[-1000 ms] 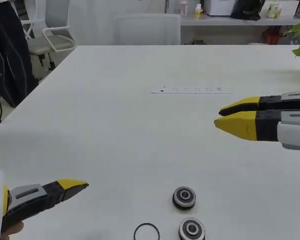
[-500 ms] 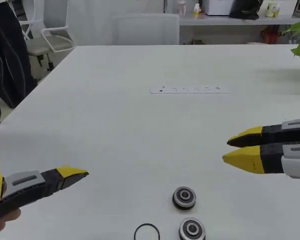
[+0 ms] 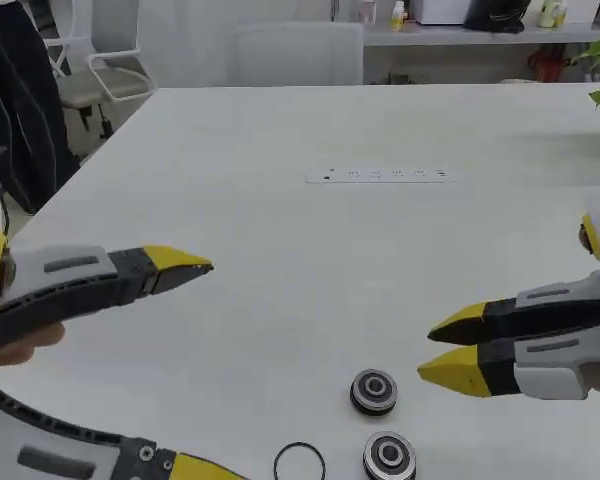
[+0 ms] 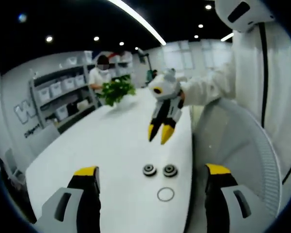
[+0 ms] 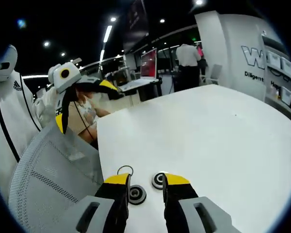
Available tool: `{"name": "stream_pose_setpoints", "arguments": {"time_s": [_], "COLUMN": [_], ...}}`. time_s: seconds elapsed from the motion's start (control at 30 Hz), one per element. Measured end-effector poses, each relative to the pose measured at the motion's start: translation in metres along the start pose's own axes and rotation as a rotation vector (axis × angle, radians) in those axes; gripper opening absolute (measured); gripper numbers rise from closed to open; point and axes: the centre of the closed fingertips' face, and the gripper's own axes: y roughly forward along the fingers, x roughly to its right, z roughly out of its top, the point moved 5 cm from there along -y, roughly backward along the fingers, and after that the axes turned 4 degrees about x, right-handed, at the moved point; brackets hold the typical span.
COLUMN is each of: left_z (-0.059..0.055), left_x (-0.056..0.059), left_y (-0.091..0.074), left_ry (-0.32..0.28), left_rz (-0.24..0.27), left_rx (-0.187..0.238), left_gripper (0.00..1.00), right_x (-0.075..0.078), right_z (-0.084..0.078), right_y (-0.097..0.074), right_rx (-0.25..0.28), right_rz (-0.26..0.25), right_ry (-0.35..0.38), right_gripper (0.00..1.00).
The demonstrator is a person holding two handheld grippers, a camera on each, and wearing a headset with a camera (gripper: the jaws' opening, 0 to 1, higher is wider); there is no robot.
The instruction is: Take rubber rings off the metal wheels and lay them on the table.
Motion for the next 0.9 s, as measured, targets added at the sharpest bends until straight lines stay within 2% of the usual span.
{"name": "stream_pose_setpoints", "arguments": {"time_s": [0.1, 0.17, 0.23, 0.37, 0.47, 0.57, 0.67, 0.73, 0.83, 0.9], "left_z": [0.012, 0.018, 0.02, 0.024, 0.028, 0.032, 0.032, 0.032, 0.028, 0.023], "left_x": [-0.004, -0.006, -0.009, -0.012, -0.012, -0.01, -0.005, -0.003, 0.0, 0.005], "left_y": [0.003, 0.006, 0.01, 0.021, 0.03, 0.046, 0.058, 0.067, 0.084, 0.093], "left_ry": [0.031, 0.072, 0.109, 0.121, 0.137, 0.111, 0.118, 0.117, 0.088, 0.085], "left_rz": [-0.008, -0.008, -0.002, -0.018, -0.029, -0.051, -0.082, -0.089, -0.107, -0.126], "left_rx": [0.016, 0.012, 0.002, 0.004, 0.019, 0.074, 0.085, 0.102, 0.141, 0.14], "left_gripper": [0.89, 0.87, 0.85, 0.85, 0.83, 0.8, 0.79, 0.78, 0.71, 0.7], "right_x": [-0.002, -0.003, -0.004, -0.006, -0.006, -0.005, -0.004, -0.005, -0.009, -0.009], "right_z": [-0.011, -0.018, -0.022, -0.03, -0.04, -0.048, -0.055, -0.056, -0.056, -0.058], "right_y": [0.005, 0.008, 0.009, 0.013, 0.014, 0.016, 0.016, 0.017, 0.019, 0.02], "right_rx": [-0.035, -0.058, -0.071, -0.091, -0.128, -0.16, -0.19, -0.19, -0.192, -0.198], "right_rz": [0.013, 0.018, 0.03, 0.043, 0.048, 0.053, 0.057, 0.061, 0.074, 0.079], "right_ry": [0.0, 0.001, 0.003, 0.006, -0.018, -0.032, -0.039, -0.042, -0.049, -0.051], "right_gripper": [0.24, 0.24, 0.24, 0.24, 0.23, 0.22, 0.22, 0.21, 0.21, 0.22]}}
